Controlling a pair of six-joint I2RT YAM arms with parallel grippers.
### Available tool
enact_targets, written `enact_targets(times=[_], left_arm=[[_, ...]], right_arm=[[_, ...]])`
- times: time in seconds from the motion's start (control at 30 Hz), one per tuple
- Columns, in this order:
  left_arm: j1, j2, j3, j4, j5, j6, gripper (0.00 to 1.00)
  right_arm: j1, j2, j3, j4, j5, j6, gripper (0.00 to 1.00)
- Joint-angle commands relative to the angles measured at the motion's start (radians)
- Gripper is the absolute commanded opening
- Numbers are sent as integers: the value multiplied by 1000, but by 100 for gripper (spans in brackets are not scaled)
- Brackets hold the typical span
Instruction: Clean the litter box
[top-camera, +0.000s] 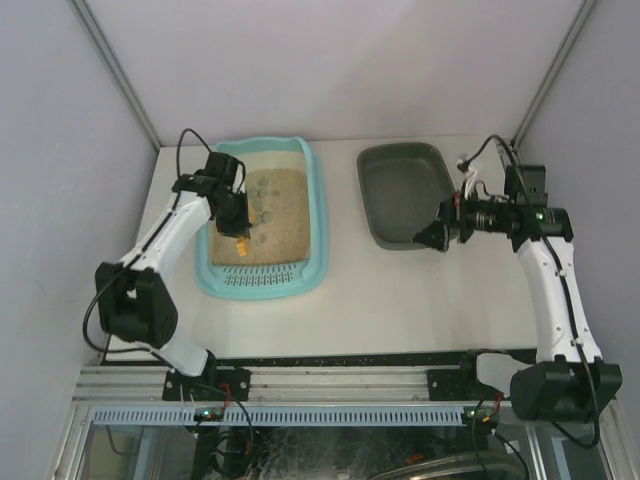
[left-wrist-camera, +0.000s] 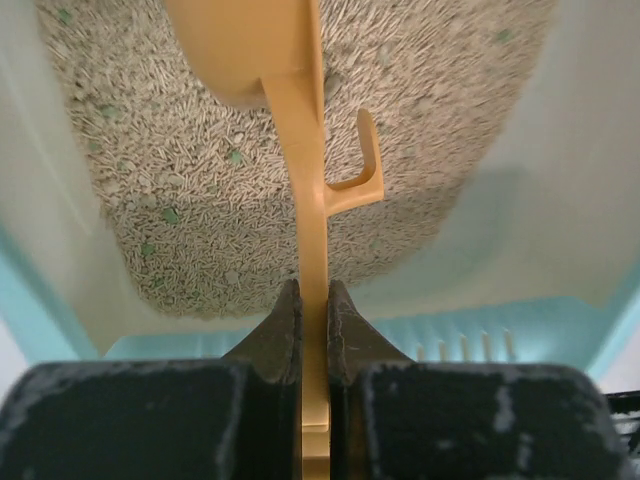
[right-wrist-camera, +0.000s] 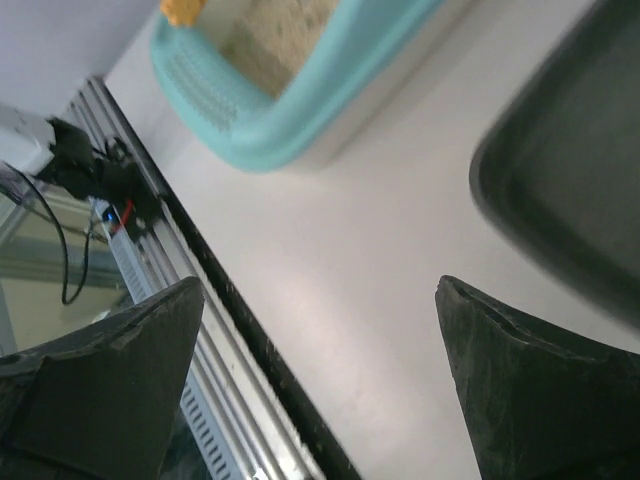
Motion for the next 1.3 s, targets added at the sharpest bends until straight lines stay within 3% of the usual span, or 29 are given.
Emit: enact_targets(times=[0.0,0.07,0.2,0.43,0.77,1.27], left_arm=[[-6,117,108,-42,-26,53,0],[-6,180,146,-20,-1,64,0],[-7,277,233,-16,14,63,0],[-11,390,365,-45,71,63,0],[-30,471,409,-38,107,91,0],[-68,637,610,-100,104,95,0]], right_arm=[[-85,-134,-189,-155,40,-206,100],[-163,-182,-262,-189,11,-270,100],[-369,-186,-234,-305,-110,-387,100],[-462,-78,-224,-374,-120,-450,100],[-495,-43,-212,-414,-128,-493,100],[-499,-36,-212,-400,-118,-482,100]])
